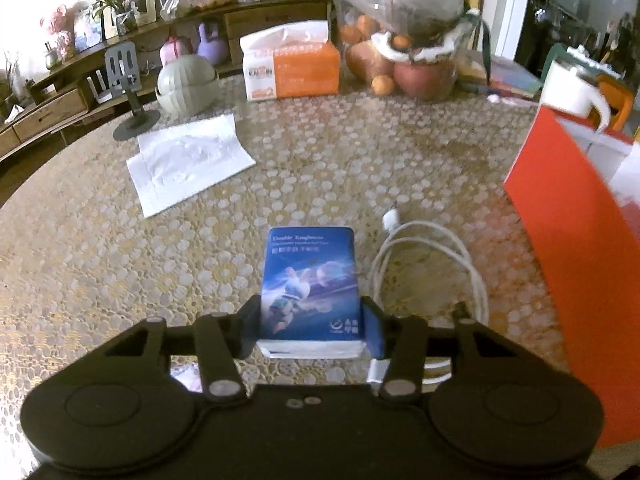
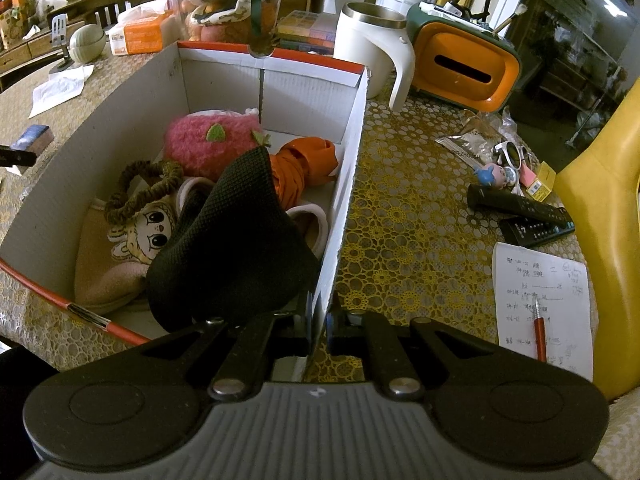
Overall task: Organize objects
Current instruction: 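Lift the tissue pack with the left gripper and carry it over the box, then lower the tissue pack into the box and open the left gripper, then move the left tool back toward the white and black cables, then close the left gripper on the black cable, then lift the black cable with the left gripper and carry it over the box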
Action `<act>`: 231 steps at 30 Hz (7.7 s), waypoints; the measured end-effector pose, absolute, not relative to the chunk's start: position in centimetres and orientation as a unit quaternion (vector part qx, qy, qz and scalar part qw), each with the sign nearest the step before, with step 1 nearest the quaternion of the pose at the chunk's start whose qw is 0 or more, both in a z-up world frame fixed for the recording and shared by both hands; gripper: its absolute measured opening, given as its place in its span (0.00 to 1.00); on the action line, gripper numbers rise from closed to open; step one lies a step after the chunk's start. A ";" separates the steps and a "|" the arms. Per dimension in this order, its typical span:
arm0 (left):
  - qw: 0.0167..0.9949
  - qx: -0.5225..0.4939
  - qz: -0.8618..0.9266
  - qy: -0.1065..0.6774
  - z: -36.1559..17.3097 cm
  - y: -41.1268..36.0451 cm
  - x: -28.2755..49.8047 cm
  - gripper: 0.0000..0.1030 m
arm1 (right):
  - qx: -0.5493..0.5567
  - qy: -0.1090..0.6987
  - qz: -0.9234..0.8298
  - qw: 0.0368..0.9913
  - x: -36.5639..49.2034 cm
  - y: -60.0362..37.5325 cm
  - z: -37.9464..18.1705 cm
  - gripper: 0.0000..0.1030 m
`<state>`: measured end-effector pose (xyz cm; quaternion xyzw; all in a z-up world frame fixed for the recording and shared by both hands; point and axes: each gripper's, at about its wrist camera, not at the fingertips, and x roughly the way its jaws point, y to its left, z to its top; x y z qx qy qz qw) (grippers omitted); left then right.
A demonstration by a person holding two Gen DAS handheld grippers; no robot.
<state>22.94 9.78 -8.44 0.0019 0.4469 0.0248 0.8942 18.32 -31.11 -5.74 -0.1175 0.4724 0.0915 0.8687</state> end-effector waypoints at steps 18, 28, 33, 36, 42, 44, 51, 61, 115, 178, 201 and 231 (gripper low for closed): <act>0.915 -0.005 -0.093 0.393 -1.1 1.6 20.8 0.47 | -0.099 0.471 0.094 0.872 18.5 -31.1 -5.4 0.06; 0.904 0.040 -0.165 0.392 -0.3 -5.8 21.4 0.47 | -0.093 0.470 0.094 0.873 18.5 -31.1 -5.3 0.06; 0.898 0.061 -0.184 0.395 -0.7 -9.2 22.3 0.47 | -0.083 0.469 0.095 0.874 18.5 -31.2 -5.3 0.06; 0.894 0.065 -0.193 0.400 -0.9 -11.1 22.9 0.47 | -0.079 0.469 0.097 0.875 18.5 -31.4 -5.3 0.06; 0.885 0.080 -0.211 0.408 -1.8 -14.6 24.1 0.47 | -0.073 0.467 0.101 0.875 18.4 -31.7 -5.3 0.06; 0.881 0.083 -0.213 0.414 -2.3 -15.7 24.6 0.47 | -0.072 0.468 0.101 0.875 18.4 -31.7 -5.3 0.06; 0.870 0.090 -0.212 0.436 -3.9 -18.8 26.5 0.47 | -0.076 0.465 0.106 0.875 18.2 -31.8 -5.4 0.07; 0.861 0.107 -0.188 0.461 -6.0 -21.8 29.9 0.47 | -0.087 0.464 0.115 0.874 18.0 -31.5 -5.5 0.07; 0.903 0.019 -0.099 0.417 -1.9 3.7 20.6 0.99 | -0.085 0.491 0.046 0.866 18.7 -30.2 -6.3 0.07; 0.899 -0.053 -0.042 0.432 -7.6 1.5 17.4 0.19 | -0.080 0.485 0.050 0.869 18.5 -30.2 -6.2 0.07; 0.913 -0.016 -0.176 0.367 3.1 -4.8 18.4 0.19 | -0.077 0.480 0.056 0.872 18.3 -30.2 -6.2 0.07; 0.856 0.113 -0.204 0.461 -4.1 -17.4 22.5 0.19 | -0.054 0.472 0.080 0.876 17.6 -31.0 -5.7 0.08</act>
